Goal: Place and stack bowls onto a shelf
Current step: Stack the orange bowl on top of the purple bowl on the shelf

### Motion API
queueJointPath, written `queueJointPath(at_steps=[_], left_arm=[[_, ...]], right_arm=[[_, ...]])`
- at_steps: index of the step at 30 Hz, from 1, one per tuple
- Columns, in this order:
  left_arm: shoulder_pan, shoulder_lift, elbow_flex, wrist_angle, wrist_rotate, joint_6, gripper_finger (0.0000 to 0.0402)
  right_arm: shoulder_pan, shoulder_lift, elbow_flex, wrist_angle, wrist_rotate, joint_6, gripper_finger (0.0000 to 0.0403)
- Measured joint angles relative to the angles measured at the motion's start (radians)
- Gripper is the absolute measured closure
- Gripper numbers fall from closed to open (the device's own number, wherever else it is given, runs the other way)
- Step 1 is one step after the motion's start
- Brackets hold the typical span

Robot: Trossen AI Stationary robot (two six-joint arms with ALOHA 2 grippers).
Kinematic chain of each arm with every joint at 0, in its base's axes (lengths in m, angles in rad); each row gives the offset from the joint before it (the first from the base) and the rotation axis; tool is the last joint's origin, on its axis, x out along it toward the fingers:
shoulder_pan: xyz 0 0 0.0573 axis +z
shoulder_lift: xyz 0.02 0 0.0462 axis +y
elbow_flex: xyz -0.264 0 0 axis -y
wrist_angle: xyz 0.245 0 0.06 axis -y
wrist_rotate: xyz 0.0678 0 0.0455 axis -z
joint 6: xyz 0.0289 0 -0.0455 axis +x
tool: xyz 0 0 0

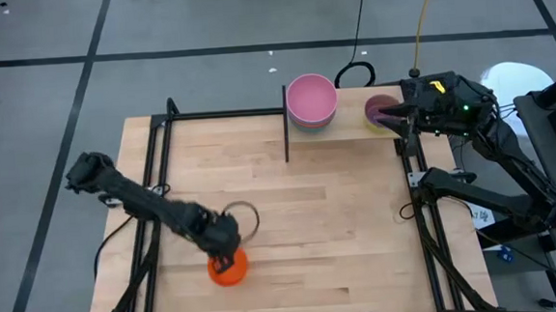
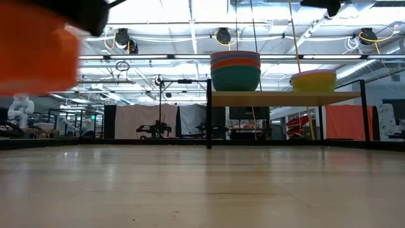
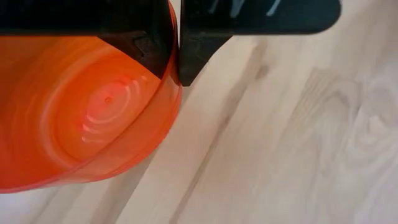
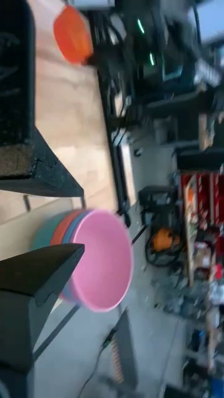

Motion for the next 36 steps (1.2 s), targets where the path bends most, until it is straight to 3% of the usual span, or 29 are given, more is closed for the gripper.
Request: queueJointPath(at_steps=[8,14,27,36], left_arm=[[0.132,-0.188,0.000,0.216,-0.103,-0.082,0.0398],[0.211,-0.232,0.002,0.405,-0.184,-0.072,0.0398],[0.395,-0.185,0.230,0.425,-0.190,0.195,0.0398],[0.460,0.004,0.444,0.410,-0.343,0.442,0.0398]], right_arm=[[0.000,-0.091,0.001,-0.018,-0.080,0.000,0.0280],[0.000,-0.184,0.001,-0.031,-0.081,0.005,0.0280],[0.000,-0.239,0.001,-0.031,-0.075,0.049,0.0280],[0.000,-0.213,0.001,-0.029,-0.074,0.054,0.0280]])
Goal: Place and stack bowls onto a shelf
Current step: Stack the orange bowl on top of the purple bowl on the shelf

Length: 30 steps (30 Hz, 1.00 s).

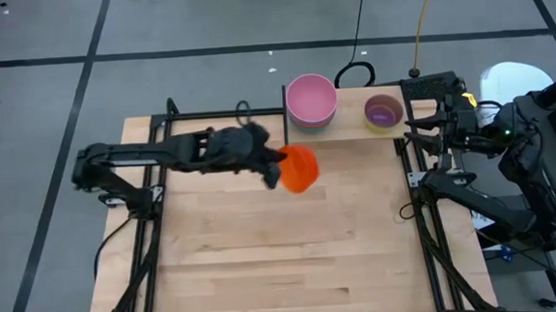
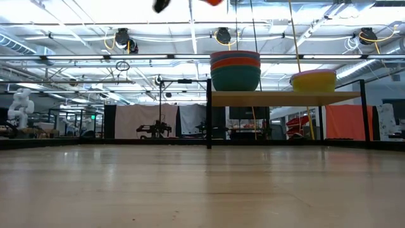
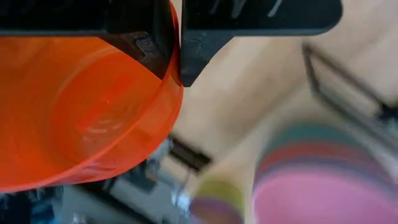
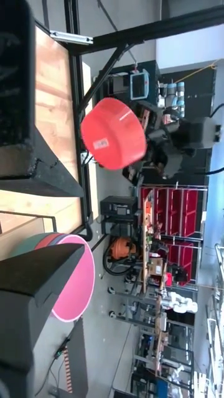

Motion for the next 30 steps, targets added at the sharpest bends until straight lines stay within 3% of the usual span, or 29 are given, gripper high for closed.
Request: queueJointPath(at_steps=[7,14,24,30], left_arm=[[0.057,0.165,0.135,0.086,-0.118,0.103,0.0398],[0.112,0.307,0.279,0.275,-0.129,0.195,0.0398],[0.183,0.496,0.624,0.287,0.055,0.313,0.0398],[0.219,0.541,0.695,0.266,0.046,0.389,0.0398]], right_arm=[[-0.001,0.006,0.000,-0.001,0.000,0.003,0.0280],[-0.001,0.006,0.000,-0.001,0.000,0.025,0.0280],[-0.001,0.006,-0.001,-0.001,0.000,0.031,0.0280],[-0.001,0.006,-0.001,0.000,0.001,0.056,0.0280]])
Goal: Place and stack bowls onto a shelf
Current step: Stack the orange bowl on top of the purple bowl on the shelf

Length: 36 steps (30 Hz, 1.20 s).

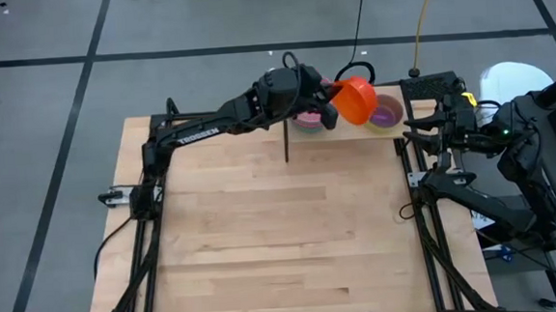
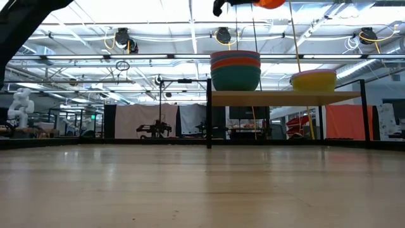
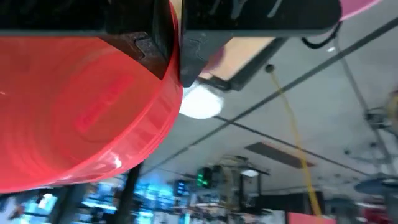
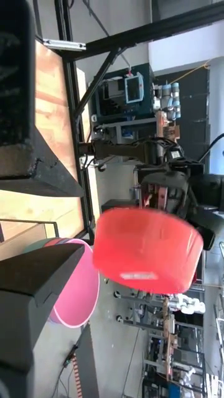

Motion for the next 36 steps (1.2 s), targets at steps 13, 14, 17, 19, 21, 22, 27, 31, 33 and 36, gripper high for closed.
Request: queueJointPath(at_steps=[13,14,17,19,21,22,27,31,33,36], left_arm=[[0.044,0.056,-0.016,0.112,-0.179,0.052,0.0398],[0.044,0.064,-0.016,0.113,-0.178,0.056,0.0398],[0.034,0.088,-0.016,0.150,-0.177,0.085,0.0398],[0.029,0.105,-0.016,0.182,-0.178,0.106,0.0398],[0.025,0.115,-0.016,0.225,-0.178,0.120,0.0398],[0.025,0.120,-0.016,0.233,-0.178,0.126,0.0398],[0.034,0.149,-0.016,0.298,-0.130,0.124,0.0398],[0.044,0.154,-0.016,0.295,-0.031,0.114,0.0398],[0.045,0.154,-0.016,0.283,-0.005,0.115,0.0398],[0.047,0.154,-0.016,0.278,-0.001,0.124,0.0398]], right_arm=[[0.000,0.035,0.000,0.060,0.056,-0.005,0.0280],[0.000,0.046,0.000,0.060,0.073,-0.007,0.0280],[0.000,0.078,0.000,0.065,0.096,-0.029,0.0280],[0.000,0.099,0.000,0.087,0.110,-0.041,0.0280],[0.000,0.119,0.000,0.105,0.110,-0.053,0.0280],[0.000,0.131,0.000,0.111,0.109,-0.058,0.0280],[0.000,0.173,0.000,0.115,0.107,-0.066,0.0280],[0.000,0.178,0.000,0.118,0.106,-0.120,0.0280],[0.000,0.170,0.000,0.127,0.106,-0.137,0.0280],[0.000,0.162,0.000,0.166,0.105,-0.136,0.0280]])
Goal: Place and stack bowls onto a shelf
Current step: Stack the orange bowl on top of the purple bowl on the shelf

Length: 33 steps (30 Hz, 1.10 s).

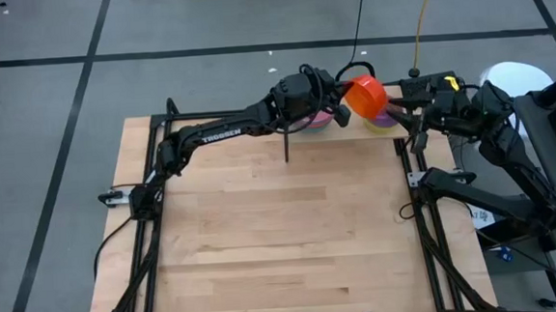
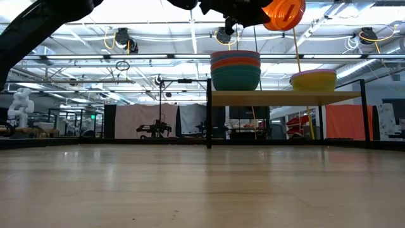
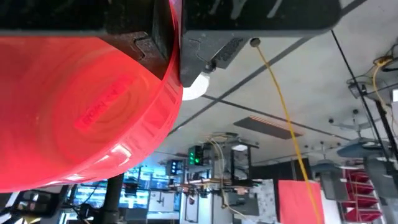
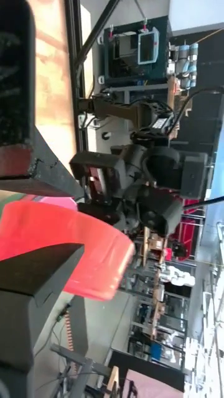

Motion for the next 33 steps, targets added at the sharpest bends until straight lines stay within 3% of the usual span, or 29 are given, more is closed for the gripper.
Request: queueJointPath(at_steps=[9,16,25,33], left_arm=[[0.018,0.000,0.000,0.000,-0.083,-0.004,0.0398],[0.017,0.000,0.000,0.011,-0.190,-0.038,0.0398],[0.017,0.000,0.000,0.052,-0.240,-0.057,0.0398],[0.007,0.000,0.000,0.048,-0.255,-0.068,0.0398]], right_arm=[[0.000,0.029,0.000,-0.009,0.008,0.000,0.0280],[0.000,0.090,0.000,-0.009,0.109,-0.010,0.0280],[0.000,0.176,0.000,0.069,0.110,-0.015,0.0280],[0.059,0.206,0.000,0.095,0.245,-0.035,0.0297]])
